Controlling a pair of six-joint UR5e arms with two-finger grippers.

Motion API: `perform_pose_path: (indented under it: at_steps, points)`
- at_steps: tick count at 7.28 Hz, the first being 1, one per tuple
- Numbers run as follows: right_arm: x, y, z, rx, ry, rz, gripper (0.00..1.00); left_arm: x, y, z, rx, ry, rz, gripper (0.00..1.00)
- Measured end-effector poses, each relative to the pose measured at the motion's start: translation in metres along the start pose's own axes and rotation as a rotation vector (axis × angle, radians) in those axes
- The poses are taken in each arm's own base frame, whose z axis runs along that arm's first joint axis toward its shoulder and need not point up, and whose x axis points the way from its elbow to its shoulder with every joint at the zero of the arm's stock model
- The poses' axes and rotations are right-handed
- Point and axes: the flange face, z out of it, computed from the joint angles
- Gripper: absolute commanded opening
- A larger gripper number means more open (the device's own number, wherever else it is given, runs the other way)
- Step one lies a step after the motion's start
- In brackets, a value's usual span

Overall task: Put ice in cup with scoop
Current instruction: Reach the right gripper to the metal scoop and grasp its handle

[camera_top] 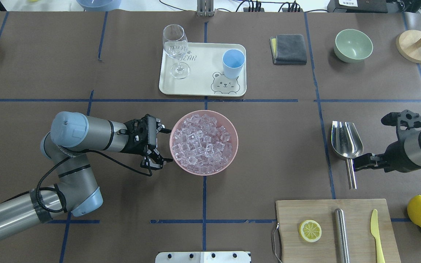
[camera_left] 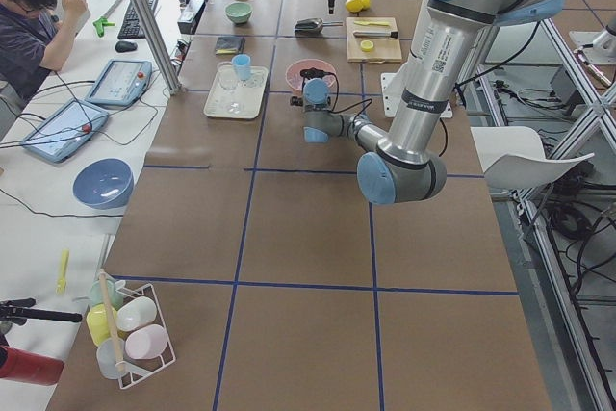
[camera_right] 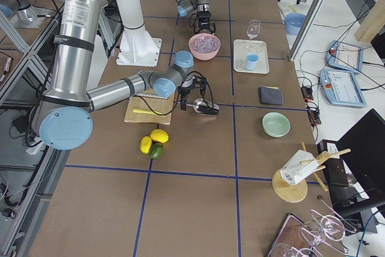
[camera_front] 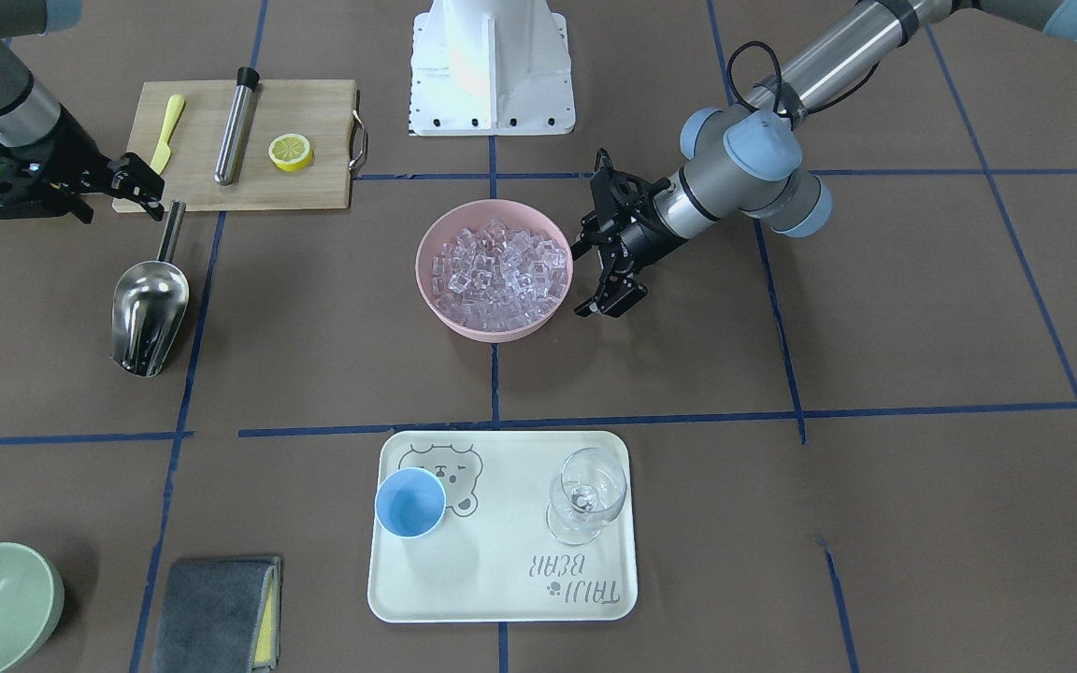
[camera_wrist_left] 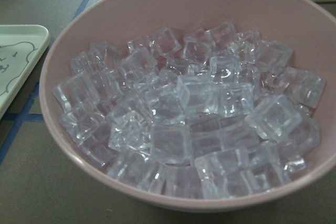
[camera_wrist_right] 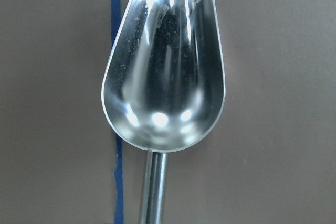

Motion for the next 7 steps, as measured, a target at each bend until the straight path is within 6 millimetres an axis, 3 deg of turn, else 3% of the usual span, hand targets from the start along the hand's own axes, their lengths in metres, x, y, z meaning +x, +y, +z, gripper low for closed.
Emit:
perform_pose_path:
  at_steps: [2, 4, 6, 7]
  points:
    - [-0.025, 0.007, 0.014, 0.002, -0.002, 0.036, 0.73, 0.0, 0.001, 0.0, -0.001, -0.001, 0.001, 1.0]
    - [-0.029, 0.012, 0.023, -0.008, 0.008, 0.047, 0.7, 0.0, 0.002, 0.0, -0.002, -0.001, 0.001, 1.0]
    - [-0.027, 0.015, 0.028, -0.017, 0.019, 0.047, 0.57, 0.0, 0.002, 0.0, -0.001, -0.001, 0.001, 1.0]
    - [-0.025, 0.016, 0.033, -0.024, 0.029, 0.048, 0.57, 0.0, 0.002, 0.0, -0.001, -0.001, 0.001, 1.0]
